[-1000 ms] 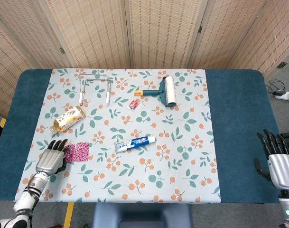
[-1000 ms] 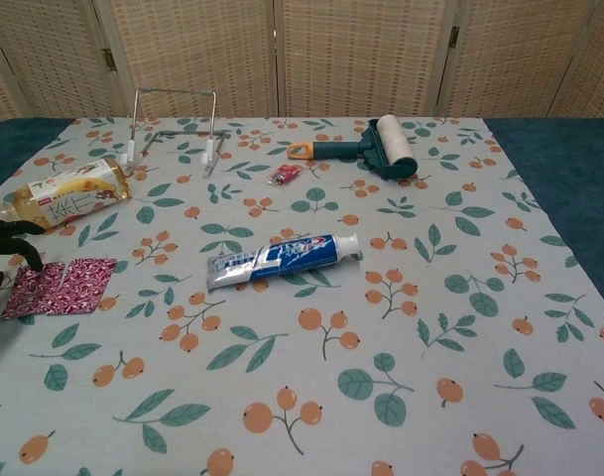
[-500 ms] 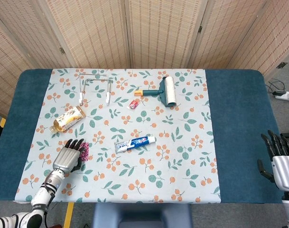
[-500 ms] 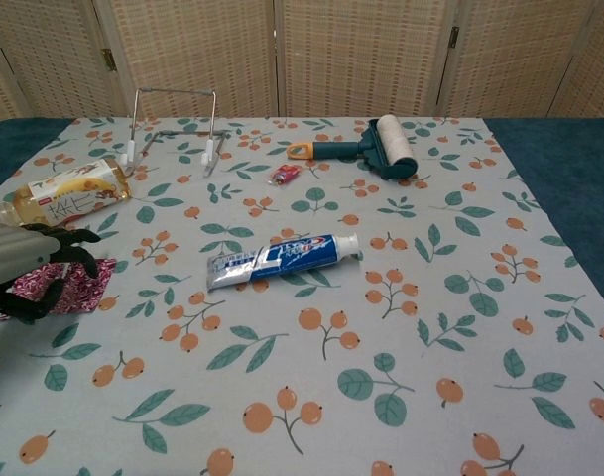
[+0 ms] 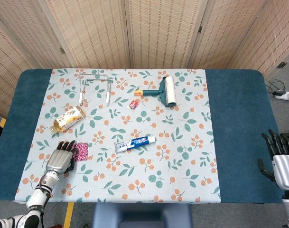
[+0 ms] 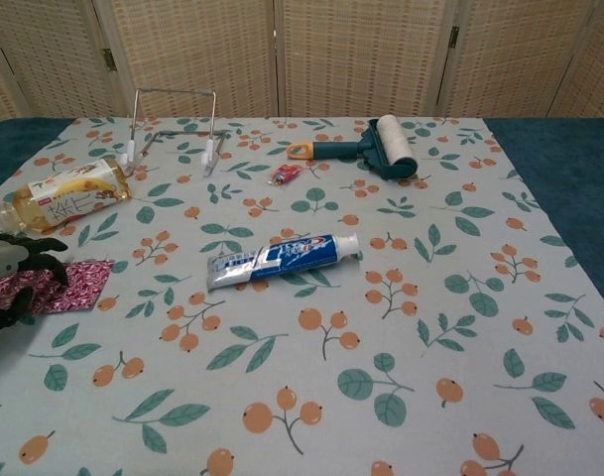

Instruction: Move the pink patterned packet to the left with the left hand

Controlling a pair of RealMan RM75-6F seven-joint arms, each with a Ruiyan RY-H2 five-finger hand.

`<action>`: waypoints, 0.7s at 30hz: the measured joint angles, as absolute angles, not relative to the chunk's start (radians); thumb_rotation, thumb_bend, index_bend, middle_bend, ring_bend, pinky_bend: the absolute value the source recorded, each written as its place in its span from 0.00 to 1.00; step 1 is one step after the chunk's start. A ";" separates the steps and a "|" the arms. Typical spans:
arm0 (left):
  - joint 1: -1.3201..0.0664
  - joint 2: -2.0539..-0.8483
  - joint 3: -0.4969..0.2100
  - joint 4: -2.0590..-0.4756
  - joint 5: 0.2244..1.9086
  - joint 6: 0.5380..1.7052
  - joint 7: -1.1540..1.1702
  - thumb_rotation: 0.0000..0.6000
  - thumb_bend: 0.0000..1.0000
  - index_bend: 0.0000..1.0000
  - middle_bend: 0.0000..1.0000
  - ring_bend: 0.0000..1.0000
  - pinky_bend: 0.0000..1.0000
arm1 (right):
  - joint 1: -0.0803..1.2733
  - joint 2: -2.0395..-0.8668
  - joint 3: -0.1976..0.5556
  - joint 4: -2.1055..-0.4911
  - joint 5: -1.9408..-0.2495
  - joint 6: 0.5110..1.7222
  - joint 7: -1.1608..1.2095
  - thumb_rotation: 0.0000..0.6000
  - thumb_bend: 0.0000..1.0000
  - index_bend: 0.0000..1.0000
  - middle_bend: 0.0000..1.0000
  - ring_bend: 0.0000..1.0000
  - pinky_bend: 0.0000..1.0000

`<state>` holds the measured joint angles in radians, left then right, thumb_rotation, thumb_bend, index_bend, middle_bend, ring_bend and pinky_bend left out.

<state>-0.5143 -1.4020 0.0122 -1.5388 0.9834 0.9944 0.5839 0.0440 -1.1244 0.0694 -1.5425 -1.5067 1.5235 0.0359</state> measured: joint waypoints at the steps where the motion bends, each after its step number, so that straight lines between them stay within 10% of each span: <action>1: -0.510 -1.398 0.015 -1.539 0.984 0.997 0.579 0.68 0.79 0.25 0.00 0.00 0.00 | 0.044 -1.125 0.069 -1.542 -1.507 1.523 0.036 1.00 0.49 0.00 0.00 0.00 0.00; 21: -0.446 -1.326 0.044 -1.558 1.015 1.037 0.499 0.68 0.79 0.23 0.00 0.00 0.00 | 0.050 -1.129 0.069 -1.543 -1.516 1.520 0.035 1.00 0.50 0.00 0.00 0.00 0.00</action>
<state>-0.4460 -1.3258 0.0437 -1.5576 1.0152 1.0372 0.4986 0.0495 -1.1294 0.0686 -1.5433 -1.5160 1.5204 0.0346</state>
